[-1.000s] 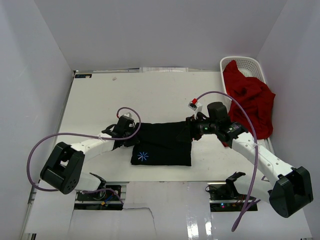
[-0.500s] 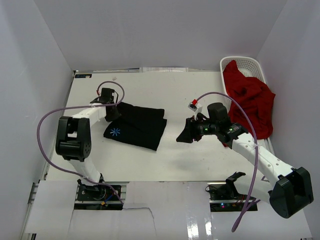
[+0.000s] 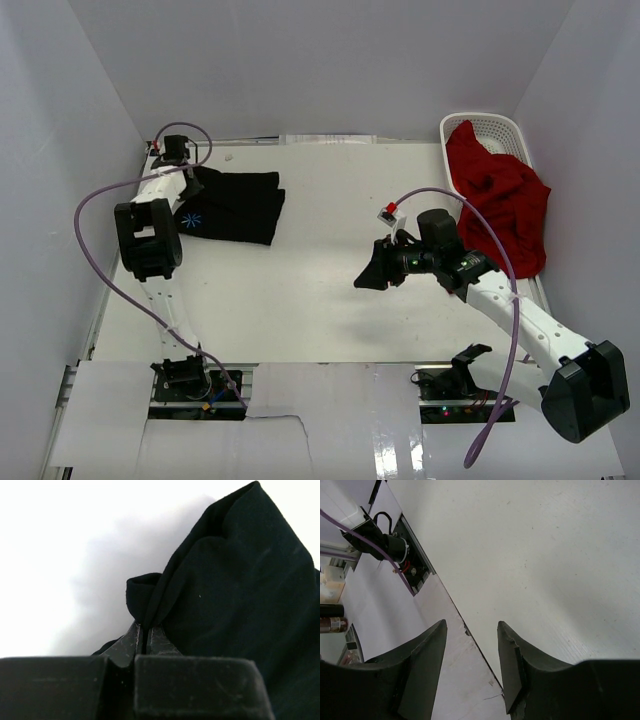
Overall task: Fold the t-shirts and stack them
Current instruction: Put the neatly folded tshirt into the corner of the board with the left arm
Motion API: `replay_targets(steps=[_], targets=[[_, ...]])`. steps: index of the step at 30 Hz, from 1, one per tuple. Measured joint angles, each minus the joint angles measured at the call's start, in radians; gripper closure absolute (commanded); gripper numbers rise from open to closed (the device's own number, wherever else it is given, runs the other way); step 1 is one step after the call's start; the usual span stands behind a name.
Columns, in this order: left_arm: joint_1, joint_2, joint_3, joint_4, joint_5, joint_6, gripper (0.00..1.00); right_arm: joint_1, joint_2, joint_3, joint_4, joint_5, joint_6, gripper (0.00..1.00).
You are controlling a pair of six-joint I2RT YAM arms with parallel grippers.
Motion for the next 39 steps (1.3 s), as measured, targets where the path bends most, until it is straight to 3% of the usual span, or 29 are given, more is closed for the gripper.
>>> replay_targets(steps=[12,25,27,28,31,32,33,36,39], targets=[[0.124,0.336,0.486,0.005,0.013,0.039,1.00,-0.005,-0.003,0.011,-0.042,-0.018,0.018,0.48],[0.187,0.341,0.503,0.153,-0.002,0.076,1.00,-0.005,0.045,0.135,-0.100,-0.023,0.019,0.48],[0.190,0.343,0.507,0.168,0.007,0.076,0.93,-0.005,0.061,0.142,-0.101,-0.023,0.021,0.48],[0.192,0.346,0.513,0.175,0.013,0.076,0.80,-0.005,0.069,0.144,-0.101,-0.023,0.021,0.48],[0.200,0.367,0.542,0.196,0.032,0.072,0.56,-0.005,0.091,0.150,-0.105,-0.026,0.023,0.48],[0.202,0.373,0.548,0.206,0.033,0.068,0.38,-0.005,0.096,0.150,-0.105,-0.027,0.023,0.48],[0.206,0.381,0.554,0.213,0.036,0.066,0.31,-0.005,0.098,0.151,-0.105,-0.027,0.026,0.48],[0.217,0.386,0.555,0.227,0.046,0.052,0.12,-0.005,0.098,0.151,-0.104,-0.030,0.030,0.48],[0.221,0.386,0.555,0.258,0.048,0.047,0.07,-0.005,0.098,0.151,-0.104,-0.034,0.037,0.48]])
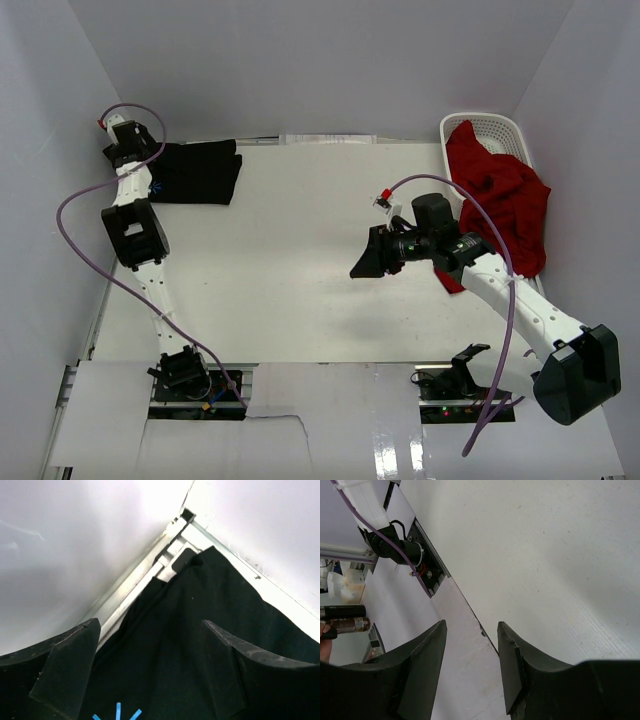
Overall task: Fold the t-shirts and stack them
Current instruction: Put the neatly folded tshirt into the corner of the board with the left arm
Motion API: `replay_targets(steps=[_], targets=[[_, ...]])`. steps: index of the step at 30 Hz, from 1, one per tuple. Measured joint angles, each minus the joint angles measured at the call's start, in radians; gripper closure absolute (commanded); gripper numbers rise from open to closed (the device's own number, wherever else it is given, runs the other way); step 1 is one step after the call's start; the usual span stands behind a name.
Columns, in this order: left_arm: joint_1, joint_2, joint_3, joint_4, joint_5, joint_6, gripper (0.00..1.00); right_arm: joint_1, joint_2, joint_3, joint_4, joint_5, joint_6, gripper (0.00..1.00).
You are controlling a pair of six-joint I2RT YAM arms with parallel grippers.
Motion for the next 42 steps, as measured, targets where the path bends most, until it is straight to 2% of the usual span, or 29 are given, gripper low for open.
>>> replay_targets(steps=[4,8,12,13,16,18,21,23,24,25,34,42], targets=[[0.005,-0.018,-0.013,0.029,0.015,-0.008,0.07,0.000,-0.004,0.000,0.001,-0.006,0.011,0.48],[-0.001,-0.137,-0.144,0.056,0.057,-0.020,0.10,0.000,-0.014,0.000,0.006,-0.011,0.016,0.48],[-0.021,-0.366,-0.348,0.061,0.105,-0.027,0.09,0.000,-0.023,0.000,0.006,-0.011,0.013,0.48],[-0.026,-0.438,-0.402,0.062,0.114,-0.027,0.08,0.000,-0.023,0.000,0.006,-0.011,0.011,0.44],[-0.040,-0.659,-0.570,0.050,0.133,-0.028,0.07,0.000,-0.023,0.008,0.003,-0.010,-0.001,0.41],[-0.045,-0.794,-0.658,0.034,0.144,-0.033,0.02,0.000,-0.025,0.016,0.003,-0.010,-0.010,0.40],[-0.042,-0.990,-0.779,-0.025,0.166,-0.063,0.02,0.000,-0.035,0.020,0.003,-0.011,-0.016,0.32],[-0.040,-1.108,-0.856,-0.075,0.196,-0.087,0.02,-0.001,-0.038,0.021,0.004,-0.010,-0.019,0.23],[-0.038,-1.160,-0.893,-0.096,0.213,-0.097,0.02,-0.001,-0.038,0.021,0.003,-0.008,-0.016,0.03],[-0.037,-1.206,-0.926,-0.119,0.228,-0.106,0.02,-0.001,-0.038,0.021,0.002,-0.007,-0.012,0.10],[-0.038,-1.613,-1.284,-0.246,0.484,-0.134,0.02,-0.006,-0.086,0.027,0.004,-0.013,-0.020,0.10],[-0.050,-1.829,-1.406,-0.314,0.578,-0.132,0.02,-0.006,-0.120,0.039,0.007,-0.003,-0.032,0.10]])
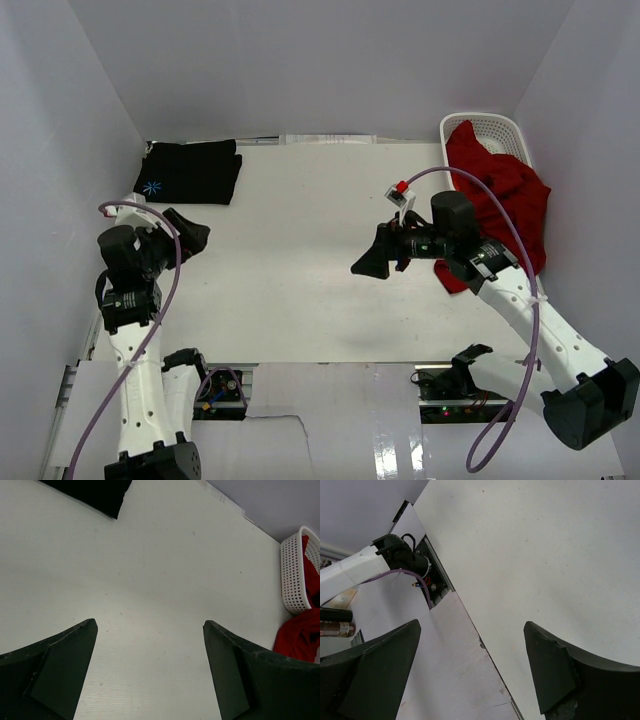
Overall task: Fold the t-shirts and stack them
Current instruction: Put the neatly folded tshirt into the corner of the board with the left arm
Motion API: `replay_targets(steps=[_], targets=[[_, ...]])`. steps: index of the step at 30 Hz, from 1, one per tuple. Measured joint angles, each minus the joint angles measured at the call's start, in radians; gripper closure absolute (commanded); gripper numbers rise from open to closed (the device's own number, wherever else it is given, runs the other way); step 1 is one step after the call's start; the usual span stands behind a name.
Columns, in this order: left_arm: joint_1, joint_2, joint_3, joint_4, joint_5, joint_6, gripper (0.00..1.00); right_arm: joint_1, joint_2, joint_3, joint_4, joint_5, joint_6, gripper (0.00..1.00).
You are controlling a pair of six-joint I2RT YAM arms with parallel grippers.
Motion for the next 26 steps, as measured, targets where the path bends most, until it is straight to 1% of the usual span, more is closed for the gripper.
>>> replay_targets(steps=[3,5,12,15,19,26], targets=[[-0.012,-0.053,-0.055,-0.011,0.034,-0.003,0.02,0.000,-0.038,-0.003,-0.001,0.042,-0.005,0.10],[-0.017,-0.072,-0.085,-0.022,0.059,-0.007,0.02,0.000,-0.075,-0.004,-0.006,0.111,-0.008,0.10],[-0.023,-0.071,-0.103,-0.026,0.109,-0.008,0.02,0.000,-0.261,-0.019,-0.057,0.479,-0.043,0.10],[-0.030,-0.076,-0.114,-0.016,0.145,-0.008,0.02,0.000,-0.325,-0.052,-0.064,0.577,-0.044,0.10],[-0.040,-0.081,-0.129,-0.010,0.166,-0.008,0.02,0.000,-0.370,-0.098,-0.092,0.629,-0.038,0.10],[-0.041,-0.084,-0.137,0.002,0.176,-0.011,0.02,0.000,-0.408,-0.146,-0.114,0.643,-0.009,0.10]])
